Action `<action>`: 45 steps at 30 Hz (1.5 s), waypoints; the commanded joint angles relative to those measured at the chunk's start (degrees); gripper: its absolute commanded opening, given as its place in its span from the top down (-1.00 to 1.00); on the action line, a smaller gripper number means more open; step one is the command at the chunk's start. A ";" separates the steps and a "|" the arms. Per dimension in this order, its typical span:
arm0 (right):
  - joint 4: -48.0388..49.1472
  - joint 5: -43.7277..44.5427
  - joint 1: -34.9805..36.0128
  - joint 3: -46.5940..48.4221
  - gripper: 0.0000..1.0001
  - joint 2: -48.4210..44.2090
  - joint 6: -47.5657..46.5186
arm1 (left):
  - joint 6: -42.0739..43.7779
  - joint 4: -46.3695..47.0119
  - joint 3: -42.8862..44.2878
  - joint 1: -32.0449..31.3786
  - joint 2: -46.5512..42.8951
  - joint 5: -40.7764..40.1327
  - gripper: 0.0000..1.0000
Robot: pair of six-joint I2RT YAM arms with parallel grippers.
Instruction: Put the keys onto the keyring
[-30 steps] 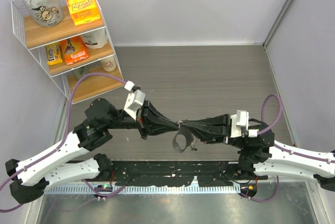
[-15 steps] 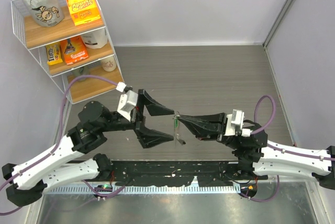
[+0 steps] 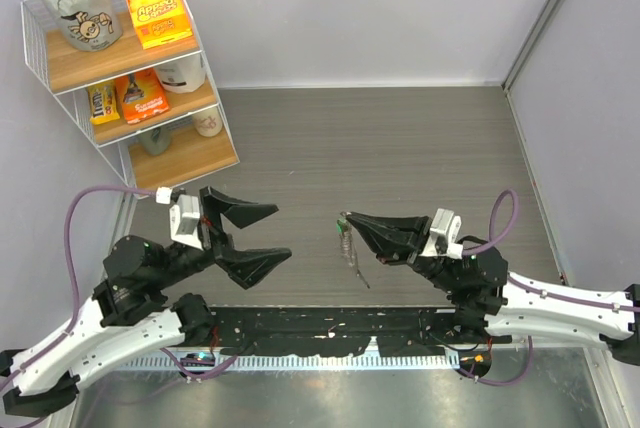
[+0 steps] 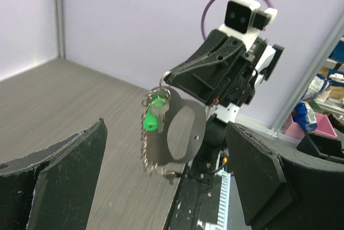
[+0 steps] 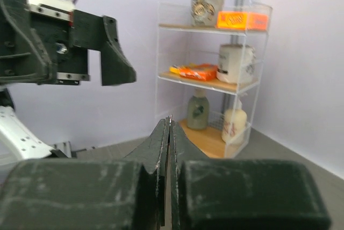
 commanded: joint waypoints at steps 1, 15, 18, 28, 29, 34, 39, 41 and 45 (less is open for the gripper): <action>-4.48 9.86 0.24 -0.73 0.89 -2.12 -2.20 | -2.37 -3.07 -2.87 0.06 -2.73 -4.65 -0.99; -8.64 18.32 -10.45 -6.18 0.90 12.78 11.38 | -8.26 -2.37 -12.81 0.14 -7.14 -8.35 -0.99; -5.30 15.06 -15.04 -6.01 0.90 20.35 15.54 | -8.35 -4.30 -12.81 0.06 -8.01 -8.78 -0.99; -3.62 10.13 -20.06 6.19 0.83 44.87 22.23 | -8.27 -8.52 -13.96 0.06 -13.99 -12.20 -0.99; -3.36 9.96 -20.23 6.82 0.82 45.85 22.40 | -8.35 -8.96 -13.96 0.14 -14.25 -12.30 -0.99; -3.62 8.91 -20.68 11.21 0.56 51.13 22.49 | -8.44 -10.28 -13.95 0.06 -15.57 -12.13 -0.99; -6.86 6.01 -20.76 14.20 -0.13 51.40 21.35 | -8.27 -10.89 -14.05 0.06 -15.93 -11.68 -0.99; -8.44 5.30 -20.76 14.38 -0.46 49.21 20.74 | -7.83 -11.51 -13.78 0.06 -15.84 -11.95 -0.99; -16.59 8.19 -20.68 15.52 -0.91 42.88 19.85 | -6.16 -13.26 -12.20 0.14 -14.96 -13.35 -0.99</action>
